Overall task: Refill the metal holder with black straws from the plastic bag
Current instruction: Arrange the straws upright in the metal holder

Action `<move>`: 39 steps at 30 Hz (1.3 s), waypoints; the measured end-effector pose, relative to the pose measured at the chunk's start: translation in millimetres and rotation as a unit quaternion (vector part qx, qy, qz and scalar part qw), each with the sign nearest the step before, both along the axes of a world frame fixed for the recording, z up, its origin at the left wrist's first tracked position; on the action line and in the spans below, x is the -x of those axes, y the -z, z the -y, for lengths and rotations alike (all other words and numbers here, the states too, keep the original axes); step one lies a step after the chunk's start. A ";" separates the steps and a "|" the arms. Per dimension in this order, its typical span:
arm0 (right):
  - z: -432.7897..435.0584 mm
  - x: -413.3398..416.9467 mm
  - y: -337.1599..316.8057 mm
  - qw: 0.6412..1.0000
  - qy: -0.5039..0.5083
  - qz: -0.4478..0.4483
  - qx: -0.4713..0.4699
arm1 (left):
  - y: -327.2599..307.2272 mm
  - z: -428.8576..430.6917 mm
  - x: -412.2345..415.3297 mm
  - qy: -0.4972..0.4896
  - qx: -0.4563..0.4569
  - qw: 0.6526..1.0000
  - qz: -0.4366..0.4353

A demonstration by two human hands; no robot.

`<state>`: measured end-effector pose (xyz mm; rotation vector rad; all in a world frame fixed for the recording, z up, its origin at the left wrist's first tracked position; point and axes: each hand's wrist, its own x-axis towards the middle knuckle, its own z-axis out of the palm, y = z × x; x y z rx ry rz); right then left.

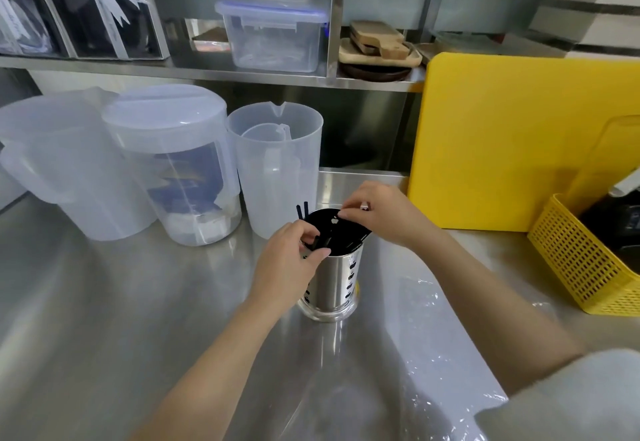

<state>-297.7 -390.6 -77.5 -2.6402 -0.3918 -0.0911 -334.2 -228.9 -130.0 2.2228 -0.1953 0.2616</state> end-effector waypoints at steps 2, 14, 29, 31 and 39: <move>5.4 4.9 -1.3 0.997 0.022 0.042 -0.059 | -1.0 0.0 0.0 -0.003 -0.015 1.000 0.006; 19.7 46.4 41.0 0.951 0.057 -0.021 -0.302 | -3.1 13.5 2.6 0.031 -0.034 0.999 -0.001; 19.7 47.6 49.0 0.866 0.142 -0.008 -0.480 | -1.1 39.5 -25.1 0.063 -0.160 0.981 0.092; 21.9 46.5 48.9 0.859 0.152 -0.013 -0.489 | -3.1 37.6 -29.2 0.081 -0.116 0.988 0.064; 16.4 44.0 50.4 0.858 0.124 -0.018 -0.499 | -14.9 22.7 -39.4 0.127 0.061 0.983 -0.118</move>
